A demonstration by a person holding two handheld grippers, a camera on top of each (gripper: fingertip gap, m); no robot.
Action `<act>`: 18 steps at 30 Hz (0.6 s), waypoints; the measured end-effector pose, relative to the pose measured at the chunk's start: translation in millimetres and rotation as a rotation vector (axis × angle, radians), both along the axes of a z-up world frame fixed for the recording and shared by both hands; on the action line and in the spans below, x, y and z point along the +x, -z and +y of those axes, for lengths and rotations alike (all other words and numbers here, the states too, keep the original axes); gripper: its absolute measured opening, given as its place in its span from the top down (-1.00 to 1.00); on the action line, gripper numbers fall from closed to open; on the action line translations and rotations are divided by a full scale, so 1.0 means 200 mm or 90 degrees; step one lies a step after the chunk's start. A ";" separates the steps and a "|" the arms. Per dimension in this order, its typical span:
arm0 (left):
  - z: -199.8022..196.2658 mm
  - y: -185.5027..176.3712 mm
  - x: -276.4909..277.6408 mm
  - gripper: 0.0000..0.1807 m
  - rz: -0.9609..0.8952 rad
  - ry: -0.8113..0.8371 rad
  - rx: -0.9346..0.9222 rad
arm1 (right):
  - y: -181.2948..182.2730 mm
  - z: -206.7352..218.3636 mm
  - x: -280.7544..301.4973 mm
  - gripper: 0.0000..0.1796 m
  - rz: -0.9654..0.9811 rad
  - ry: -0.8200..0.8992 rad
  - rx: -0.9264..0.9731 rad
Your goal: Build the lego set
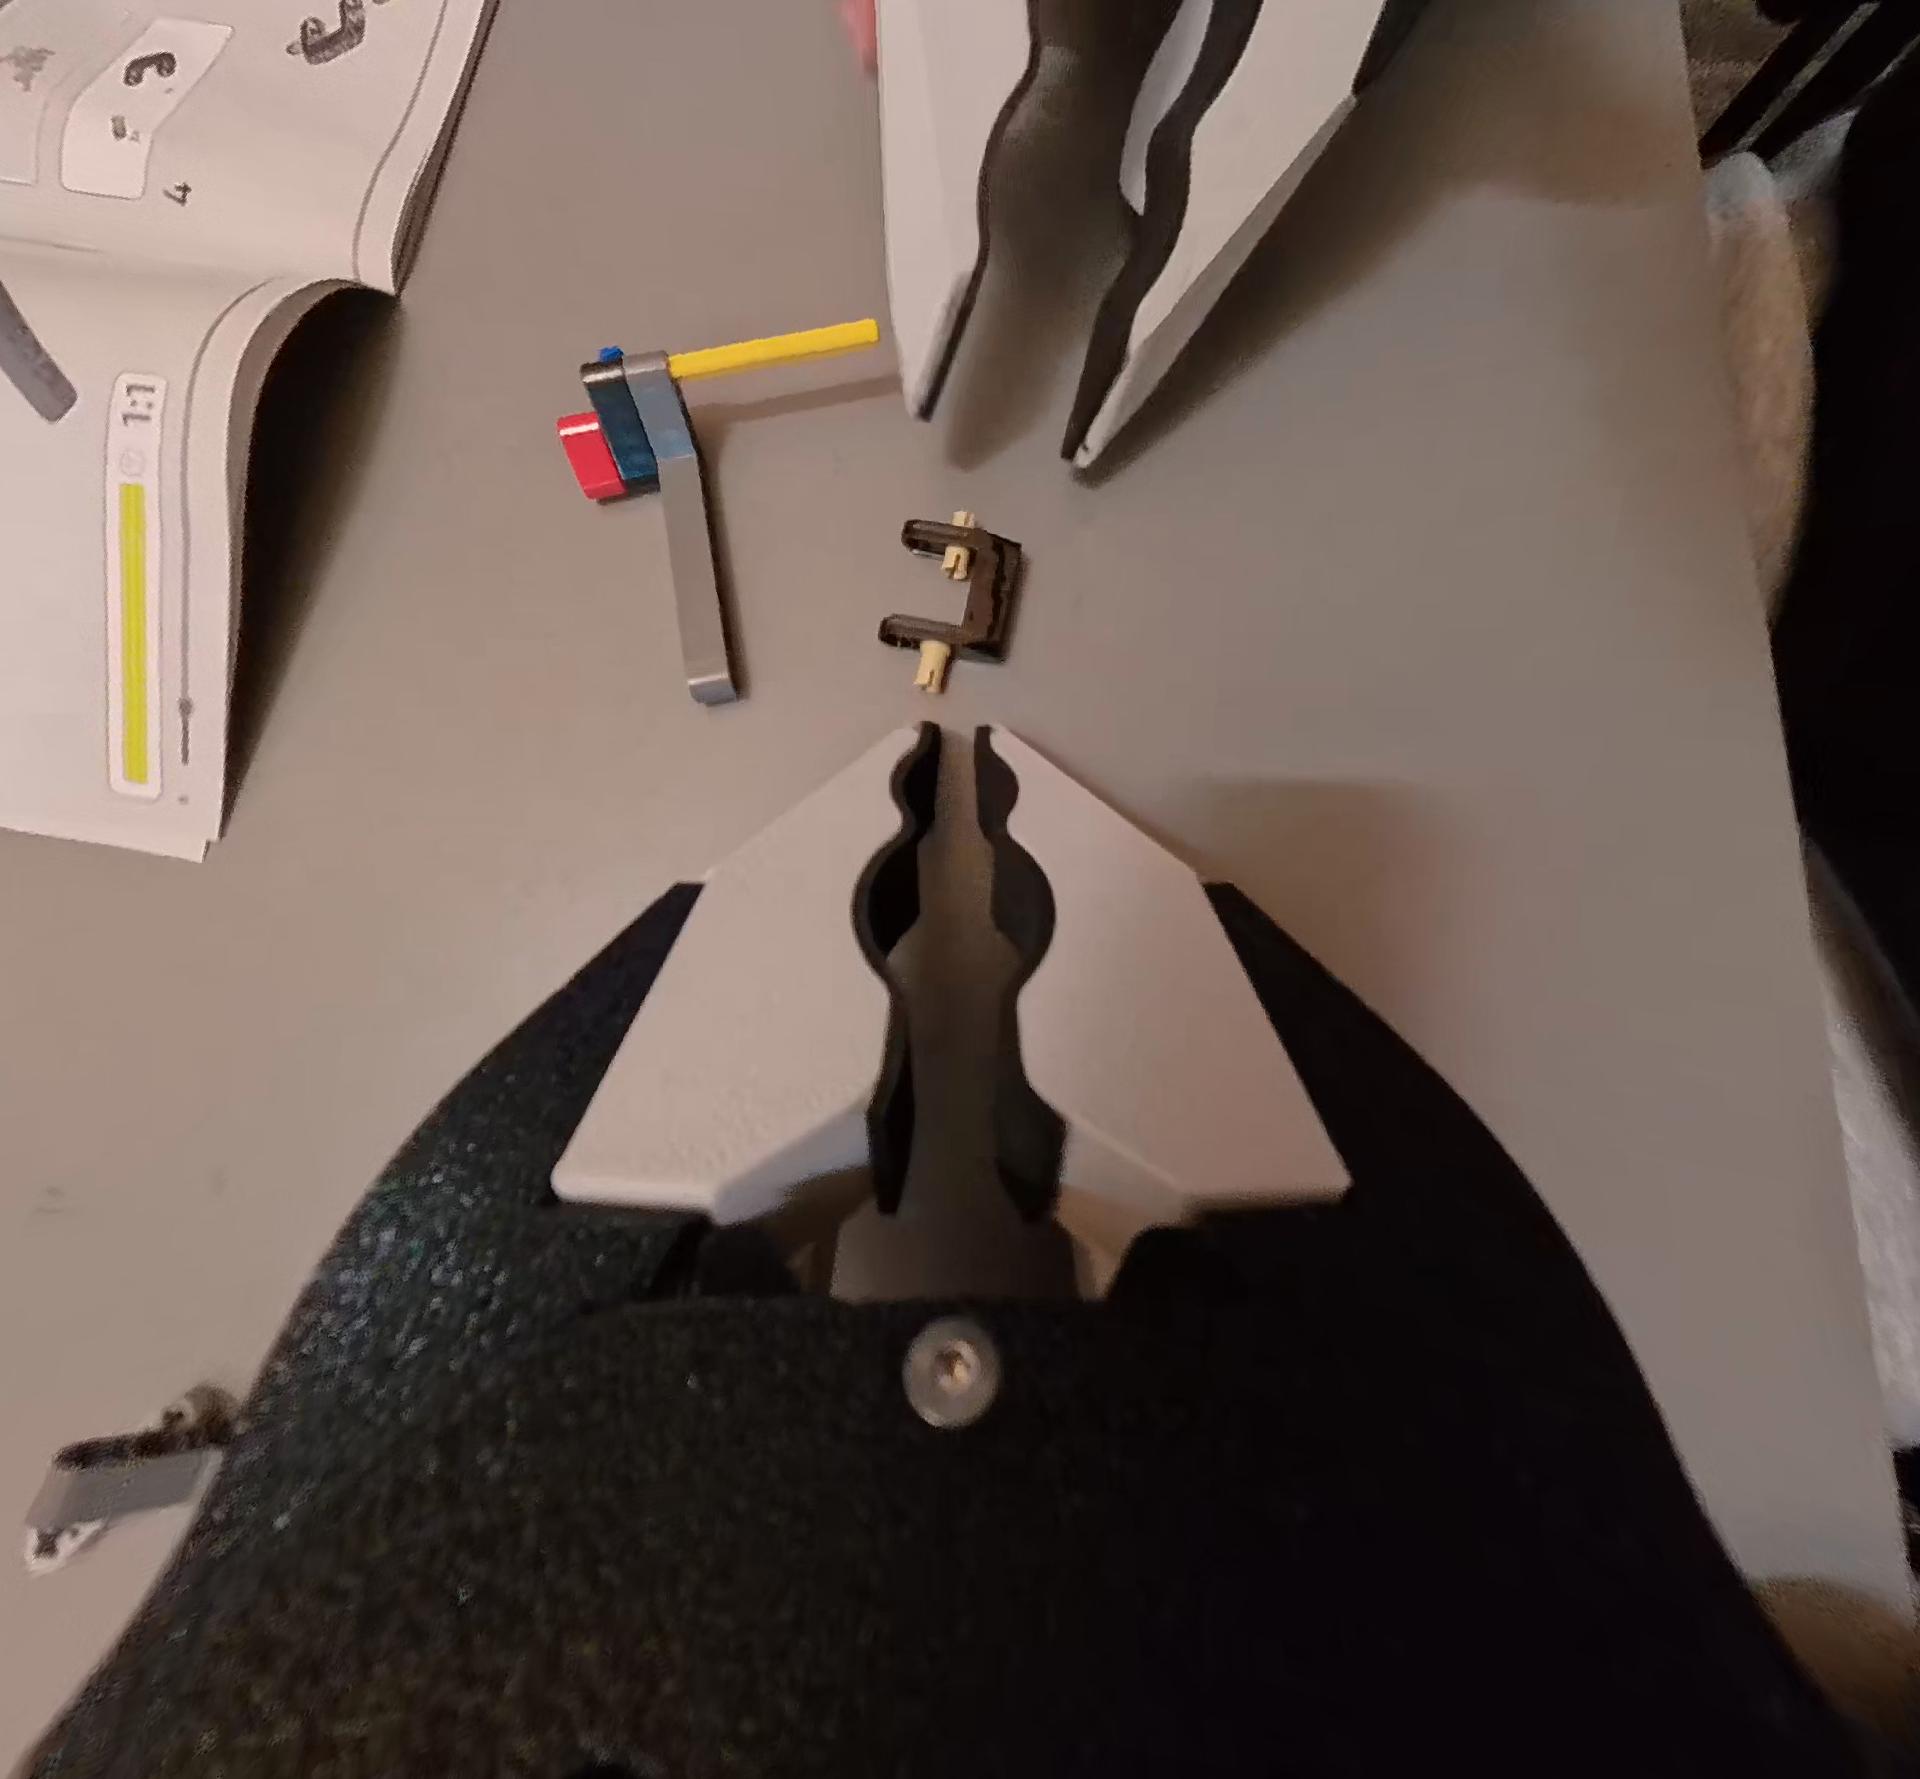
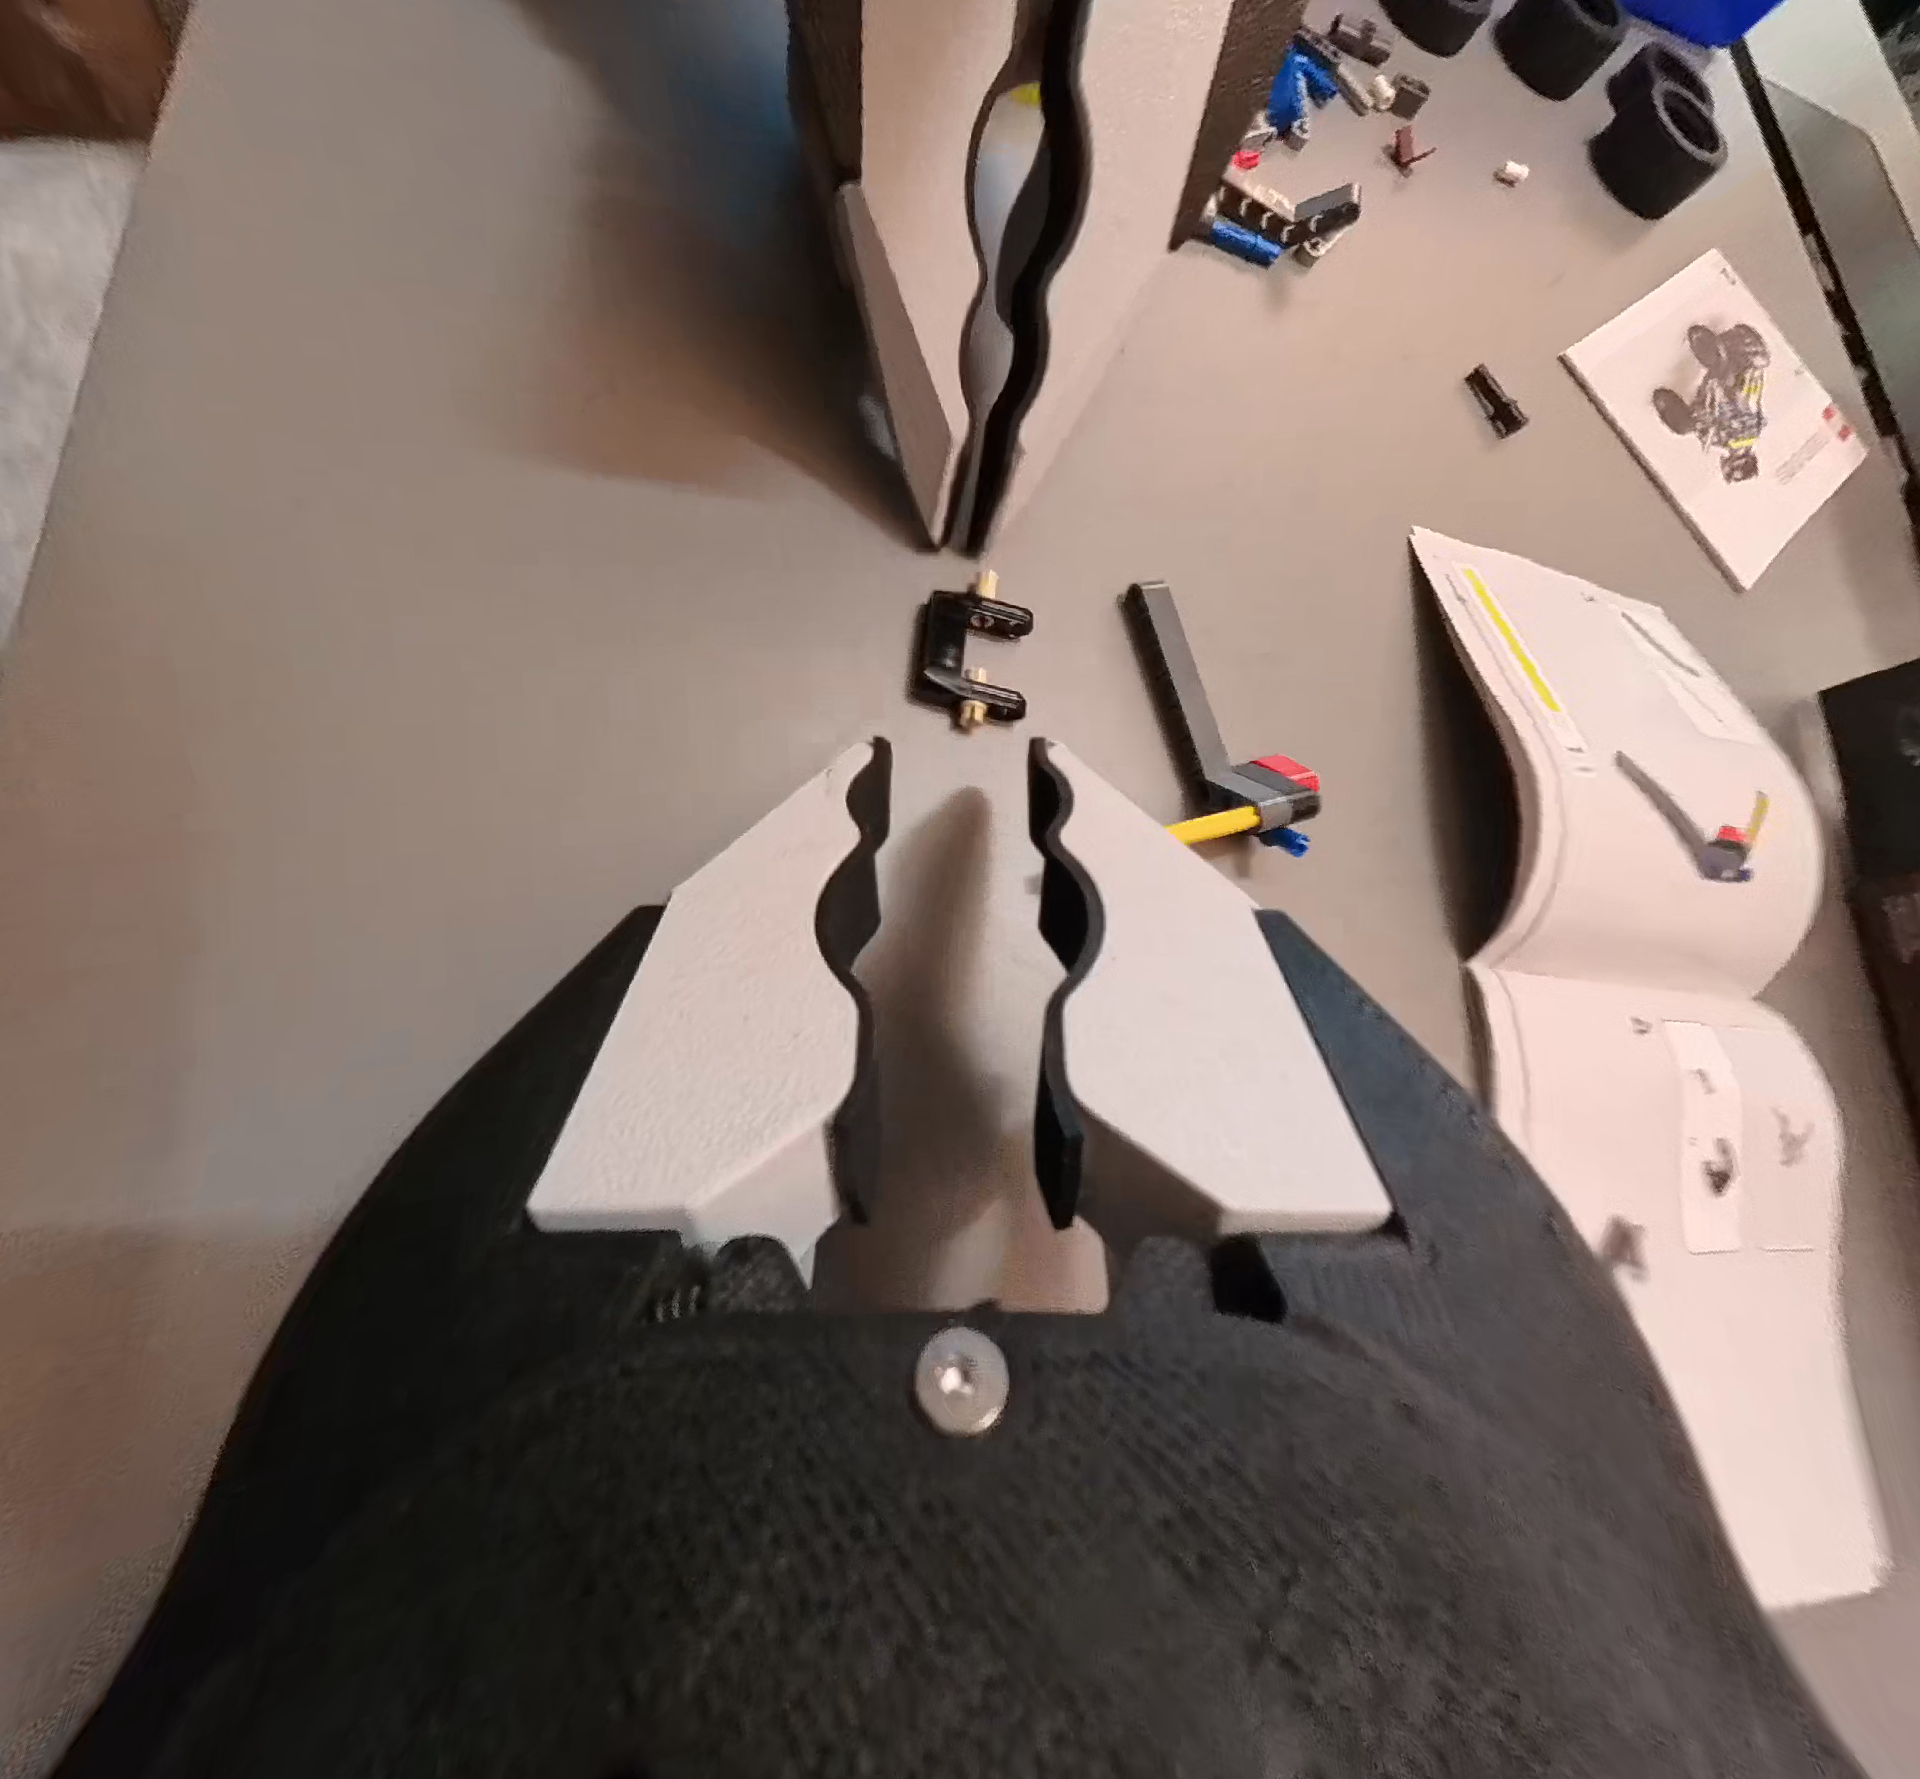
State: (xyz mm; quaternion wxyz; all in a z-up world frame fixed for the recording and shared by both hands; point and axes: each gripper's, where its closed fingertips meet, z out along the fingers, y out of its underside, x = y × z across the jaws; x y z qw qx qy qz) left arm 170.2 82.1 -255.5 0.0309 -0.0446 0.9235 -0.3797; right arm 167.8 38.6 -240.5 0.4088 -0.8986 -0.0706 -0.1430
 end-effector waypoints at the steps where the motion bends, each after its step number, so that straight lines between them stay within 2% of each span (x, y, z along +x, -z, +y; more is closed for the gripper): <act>1: 0.01 0.00 0.00 0.93 0.009 -0.005 -0.001 | 0.00 0.00 0.01 0.71 -0.023 -0.007 -0.019; 3: 0.03 0.00 -0.01 0.89 0.022 -0.014 -0.004 | -0.02 0.00 0.05 0.68 -0.063 -0.012 -0.042; 6: 0.04 0.00 -0.01 0.88 0.031 -0.015 -0.005 | -0.01 0.04 0.02 0.71 -0.055 -0.064 -0.058; 9: 0.04 0.00 -0.01 0.88 0.033 -0.015 -0.005 | 0.04 0.06 0.03 0.75 -0.060 -0.069 -0.093; 15: 0.04 0.00 0.00 0.89 0.028 -0.021 -0.005 | 0.04 0.14 -0.03 0.82 -0.026 -0.062 -0.062; 18: 0.05 0.00 0.00 0.84 0.026 -0.026 -0.005 | 0.03 0.16 -0.05 0.74 -0.032 -0.041 -0.043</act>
